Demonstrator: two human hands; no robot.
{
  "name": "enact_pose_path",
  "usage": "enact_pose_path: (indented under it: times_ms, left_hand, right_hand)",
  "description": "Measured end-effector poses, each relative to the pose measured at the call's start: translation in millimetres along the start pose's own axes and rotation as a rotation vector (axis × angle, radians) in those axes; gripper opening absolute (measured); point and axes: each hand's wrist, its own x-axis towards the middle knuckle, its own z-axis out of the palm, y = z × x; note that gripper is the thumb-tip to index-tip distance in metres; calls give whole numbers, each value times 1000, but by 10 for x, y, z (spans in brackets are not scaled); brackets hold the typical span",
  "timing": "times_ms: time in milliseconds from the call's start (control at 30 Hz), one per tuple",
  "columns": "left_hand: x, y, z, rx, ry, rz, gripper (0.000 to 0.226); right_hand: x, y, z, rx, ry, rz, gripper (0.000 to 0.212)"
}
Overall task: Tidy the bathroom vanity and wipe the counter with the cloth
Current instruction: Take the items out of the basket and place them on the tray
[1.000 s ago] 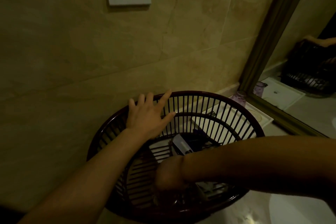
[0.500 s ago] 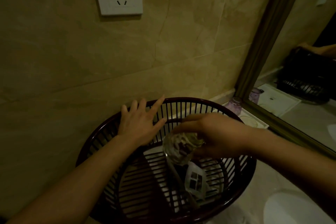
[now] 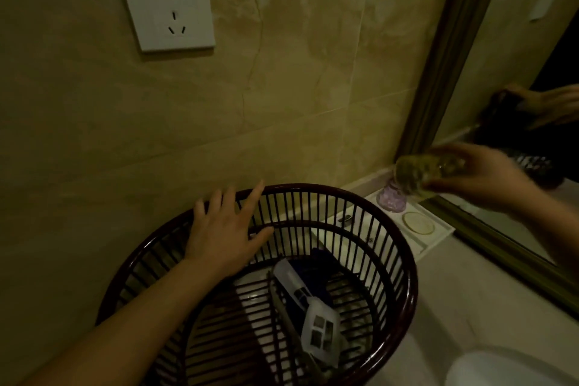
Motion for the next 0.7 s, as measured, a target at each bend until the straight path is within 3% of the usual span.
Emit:
enact_pose_path:
  times_ms: [200,433,700]
  left_hand:
    - [39,94,25,14,-42,-7,94]
    - [16,159,-34,21,-83,-42,96]
    - [7,163,-11,21,-52,-16,93]
  right_hand:
    - [471,718,650,-202,-167,203,77]
    - [931,1286,1177,-331,-250,274,87]
    - [1256,1610,1477,-357,-316,264,51]
